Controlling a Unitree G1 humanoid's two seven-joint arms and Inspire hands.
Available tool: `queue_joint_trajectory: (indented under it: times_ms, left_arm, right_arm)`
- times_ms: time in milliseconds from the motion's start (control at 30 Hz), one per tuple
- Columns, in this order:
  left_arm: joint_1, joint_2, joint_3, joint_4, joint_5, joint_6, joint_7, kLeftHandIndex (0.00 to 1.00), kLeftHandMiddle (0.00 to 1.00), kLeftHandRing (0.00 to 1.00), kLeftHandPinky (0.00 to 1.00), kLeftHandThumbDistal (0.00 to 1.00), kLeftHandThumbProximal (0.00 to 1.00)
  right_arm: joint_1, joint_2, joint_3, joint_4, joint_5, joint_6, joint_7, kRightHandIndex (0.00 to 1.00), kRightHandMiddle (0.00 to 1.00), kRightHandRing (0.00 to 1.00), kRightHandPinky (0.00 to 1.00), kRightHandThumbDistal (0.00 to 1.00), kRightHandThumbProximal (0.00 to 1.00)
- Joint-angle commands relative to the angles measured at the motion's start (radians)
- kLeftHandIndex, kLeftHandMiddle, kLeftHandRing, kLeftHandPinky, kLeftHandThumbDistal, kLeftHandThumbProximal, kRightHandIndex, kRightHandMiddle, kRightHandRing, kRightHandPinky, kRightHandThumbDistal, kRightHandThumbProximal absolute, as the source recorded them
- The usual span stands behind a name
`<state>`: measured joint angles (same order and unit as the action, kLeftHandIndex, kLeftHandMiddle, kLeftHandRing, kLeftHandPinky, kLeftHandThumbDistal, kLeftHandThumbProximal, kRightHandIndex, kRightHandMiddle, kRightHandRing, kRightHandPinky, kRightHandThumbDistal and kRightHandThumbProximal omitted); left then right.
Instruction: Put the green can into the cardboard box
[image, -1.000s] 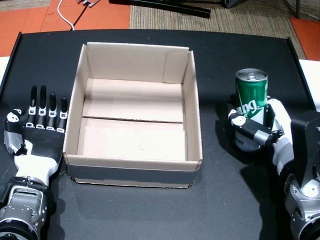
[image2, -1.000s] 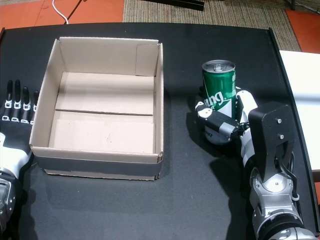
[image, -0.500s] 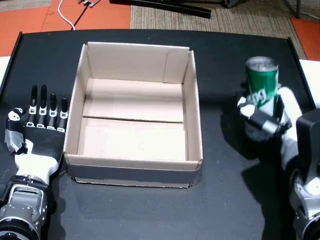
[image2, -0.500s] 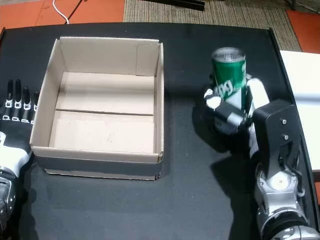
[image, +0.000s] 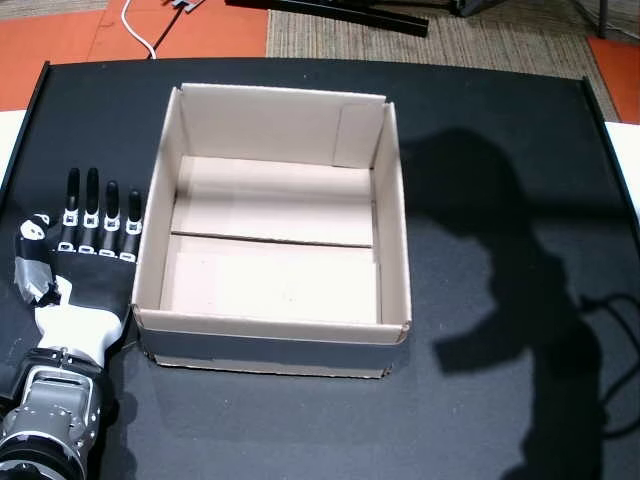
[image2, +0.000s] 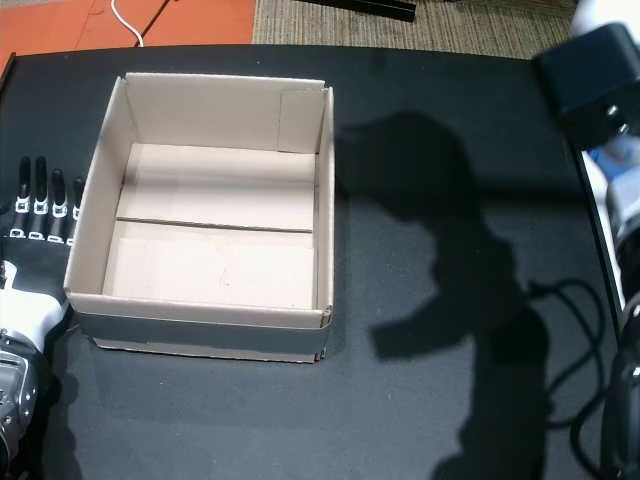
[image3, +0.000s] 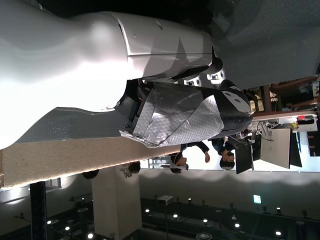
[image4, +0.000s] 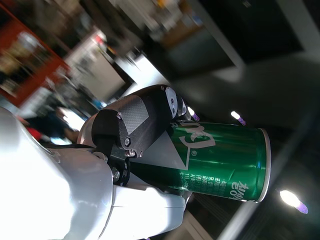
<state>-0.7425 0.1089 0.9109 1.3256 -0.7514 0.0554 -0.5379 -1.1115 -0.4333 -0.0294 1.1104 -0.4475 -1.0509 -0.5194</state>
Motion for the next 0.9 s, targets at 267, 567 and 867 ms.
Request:
queue_joint_trajectory:
  times_ms: [267,567,867]
  left_arm:
    - [0.017,-0.028,0.002,0.022,0.001,-0.008,0.032,0.47,0.48,0.6,0.77,0.0,0.83]
    - [0.018,-0.04,0.004,0.02,-0.003,-0.01,0.029,0.47,0.48,0.61,0.76,0.0,0.82]
    - [0.025,-0.045,0.007,0.019,-0.01,-0.014,0.022,0.44,0.46,0.59,0.73,0.0,0.81]
  right_arm:
    - [-0.16,0.094,0.143,0.103,-0.126,0.079,-0.162,0.04,0.06,0.18,0.34,0.27,0.0]
    - [-0.211,0.308,0.172,0.183,0.009,0.246,0.38,0.05,0.07,0.18,0.32,0.29,0.0]
    - [-0.166,0.306,0.213,0.172,0.006,0.333,0.577,0.1,0.09,0.18,0.34,0.24,0.0]
